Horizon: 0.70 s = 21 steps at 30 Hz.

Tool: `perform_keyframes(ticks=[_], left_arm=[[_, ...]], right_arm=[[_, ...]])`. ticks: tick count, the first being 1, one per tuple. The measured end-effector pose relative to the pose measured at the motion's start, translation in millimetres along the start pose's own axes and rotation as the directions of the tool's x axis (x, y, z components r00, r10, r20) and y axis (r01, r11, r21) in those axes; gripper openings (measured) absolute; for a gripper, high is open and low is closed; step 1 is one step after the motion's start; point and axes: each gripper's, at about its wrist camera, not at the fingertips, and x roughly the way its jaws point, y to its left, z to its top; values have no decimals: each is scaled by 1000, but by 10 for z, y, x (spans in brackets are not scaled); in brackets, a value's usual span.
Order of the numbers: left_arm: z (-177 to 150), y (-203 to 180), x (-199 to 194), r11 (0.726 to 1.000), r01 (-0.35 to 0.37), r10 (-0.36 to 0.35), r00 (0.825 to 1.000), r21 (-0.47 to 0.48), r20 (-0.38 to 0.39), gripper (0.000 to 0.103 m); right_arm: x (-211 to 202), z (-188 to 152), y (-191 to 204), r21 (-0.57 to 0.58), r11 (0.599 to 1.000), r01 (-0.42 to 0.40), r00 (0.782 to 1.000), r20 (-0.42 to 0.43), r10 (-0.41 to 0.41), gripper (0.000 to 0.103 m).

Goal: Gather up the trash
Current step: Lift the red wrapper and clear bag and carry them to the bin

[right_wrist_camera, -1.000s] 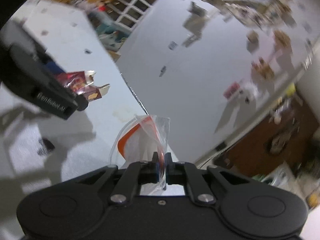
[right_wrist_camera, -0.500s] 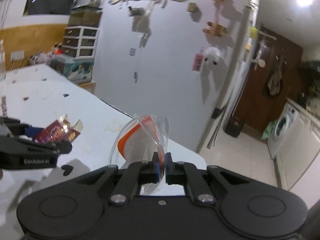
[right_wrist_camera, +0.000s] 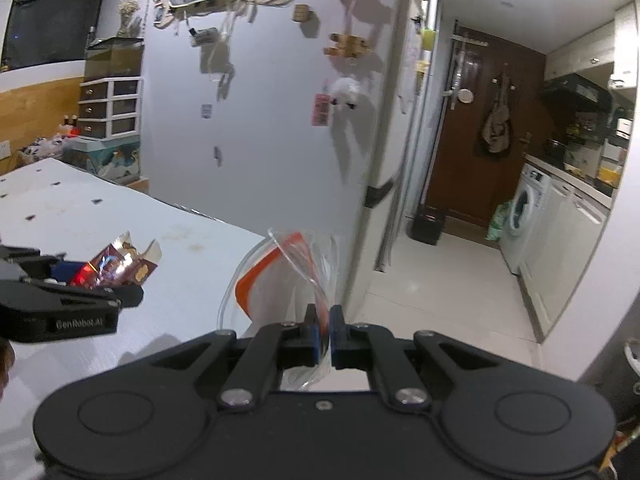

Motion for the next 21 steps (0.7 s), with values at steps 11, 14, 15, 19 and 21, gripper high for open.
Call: perform_keyframes(ticks=[11, 14, 15, 19, 21], left_arm=[[-192, -615, -277, 994, 60, -59, 998, 87, -20, 54], [-230, -796, -384, 991, 80, -78, 997, 106, -20, 54], [-244, -863, -420, 990, 87, -85, 996, 113, -20, 54], [-307, -1096, -534, 985, 107, -104, 994, 137, -26, 54], [-359, -1224, -593, 982, 118, -115, 993, 147, -31, 54]], right_arm=[[-372, -449, -484, 65, 996, 59, 997, -43, -56, 5], [-478, -567, -582, 84, 994, 69, 997, -52, -64, 5], [-516, -608, -611, 90, 993, 72, 996, -54, -67, 5], [-678, -771, -735, 112, 990, 85, 995, -63, -78, 5], [-756, -850, -799, 121, 988, 92, 994, -67, -84, 5]])
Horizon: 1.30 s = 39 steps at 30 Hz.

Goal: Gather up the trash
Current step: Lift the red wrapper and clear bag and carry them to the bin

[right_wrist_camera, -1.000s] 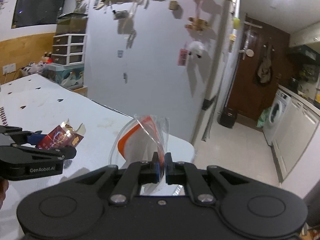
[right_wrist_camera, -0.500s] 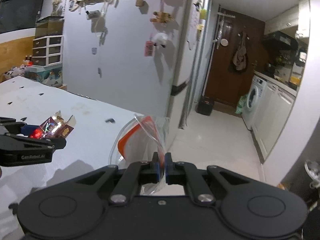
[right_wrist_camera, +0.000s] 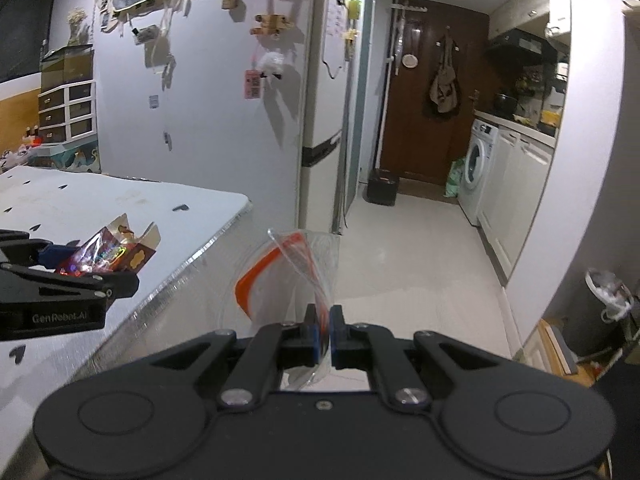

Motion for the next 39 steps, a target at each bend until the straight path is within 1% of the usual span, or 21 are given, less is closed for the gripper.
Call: perform_keyframes(ticks=[7, 13, 17, 20, 24, 28, 30, 34, 39], left_arm=[[-137, -394, -106, 999, 34, -33, 999, 15, -16, 54], [-323, -720, -78, 998, 61, -59, 997, 35, -50, 54], [-484, -931, 22, 994, 97, -93, 992, 42, -89, 54], [-617, -1076, 139, 991, 126, -119, 984, 48, -134, 54], [-796, -1220, 377, 984, 177, -167, 963, 30, -212, 54], [-963, -1301, 663, 981, 191, -176, 943, 26, -282, 54], [-1066, -1327, 812, 981, 194, -178, 931, 20, -320, 54], [-1254, -1359, 1139, 979, 205, -190, 899, -2, -395, 54], [-1478, -1386, 1579, 976, 216, -208, 850, -40, -484, 54]], right_arm=[[-210, -275, -262, 33, 999, 18, 1000, -16, -17, 5], [-281, -582, -490, 71, 997, 33, 998, -49, -30, 5], [-265, -825, -641, 102, 994, 50, 996, -80, -42, 5], [-194, -1035, -727, 131, 989, 65, 992, -112, -50, 5], [-9, -1332, -835, 186, 979, 81, 984, -171, -49, 5], [218, -1652, -865, 209, 974, 88, 970, -241, -36, 5], [337, -1802, -877, 217, 972, 89, 961, -276, -26, 5], [609, -2040, -925, 229, 969, 90, 935, -353, -4, 5], [940, -2218, -970, 252, 964, 83, 905, -424, 33, 5]])
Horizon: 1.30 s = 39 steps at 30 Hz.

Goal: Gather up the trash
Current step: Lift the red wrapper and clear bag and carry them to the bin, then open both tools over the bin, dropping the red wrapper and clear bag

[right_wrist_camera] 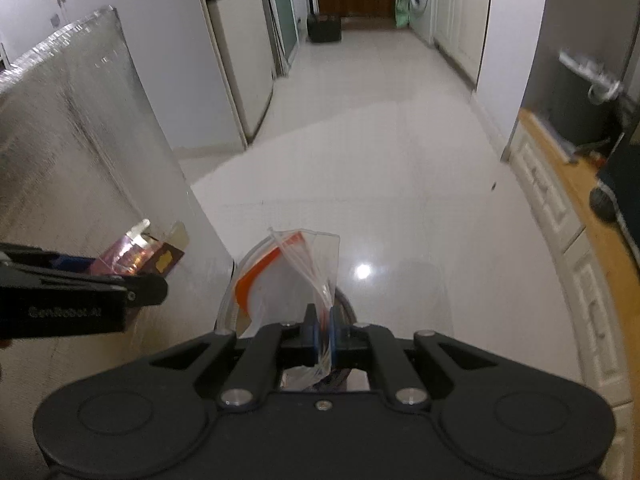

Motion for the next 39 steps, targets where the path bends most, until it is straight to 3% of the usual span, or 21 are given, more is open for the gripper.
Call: perform_keyframes(ticks=[13, 21, 23, 25, 33, 39], left_arm=[[111, 292, 991, 996, 21, -36, 984, -86, -172, 54], [104, 471, 1363, 991, 40, -64, 980, -128, -191, 55], [108, 514, 1452, 990, 30, -60, 976, -141, -207, 70], [103, 536, 1504, 991, 7, -36, 975, -131, -221, 76], [5, 706, 1652, 992, -82, 49, 953, -101, -301, 83], [-40, 800, 1688, 988, -121, 85, 941, -91, -328, 91]], right_arm=[[858, 34, -36, 11, 1000, -19, 985, -173, 21, 5], [1193, 57, -42, 29, 999, -30, 975, -218, 36, 6], [1250, 54, -60, 37, 999, -29, 973, -226, 37, 6], [1314, 45, -75, 44, 999, -29, 971, -236, 39, 6], [1551, 54, -75, 87, 995, -46, 960, -270, 68, 6], [1704, -8, -42, 202, 977, -63, 943, -307, 125, 8]])
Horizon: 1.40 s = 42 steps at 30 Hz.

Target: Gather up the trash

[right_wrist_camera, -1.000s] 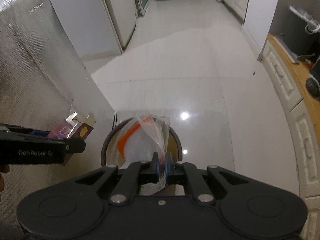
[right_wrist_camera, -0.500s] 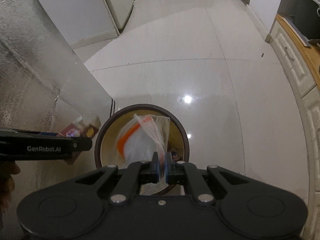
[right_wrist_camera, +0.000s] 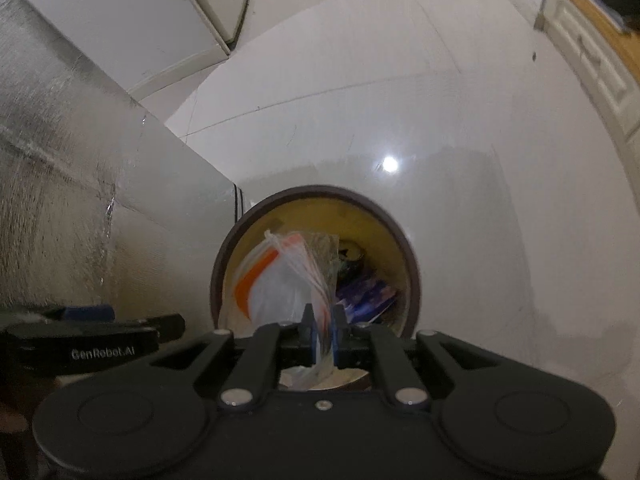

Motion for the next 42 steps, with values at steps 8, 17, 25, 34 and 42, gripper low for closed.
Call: perform_keyframes(ticks=[8, 17, 25, 34, 42], left_arm=[[-16, 65, 41, 1000, -31, 31, 999, -2, -18, 98], [-51, 70, 46, 1000, -23, 23, 998, -4, -54, 103], [-142, 122, -83, 999, -43, 42, 996, -10, -82, 103], [-330, 122, -373, 999, -42, 41, 998, -14, -41, 103], [-506, 72, -657, 998, -59, 59, 998, -8, 18, 103]], right_arm=[[161, -99, -115, 115, 993, -19, 998, -59, 26, 16], [197, -163, -61, 53, 998, 32, 992, -126, -25, 24], [63, -211, -33, -7, 998, 59, 990, -128, -60, 54], [-277, -324, -15, -55, 995, 79, 995, -53, -82, 101], [-646, -428, -48, -71, 990, 119, 993, 2, -119, 103]])
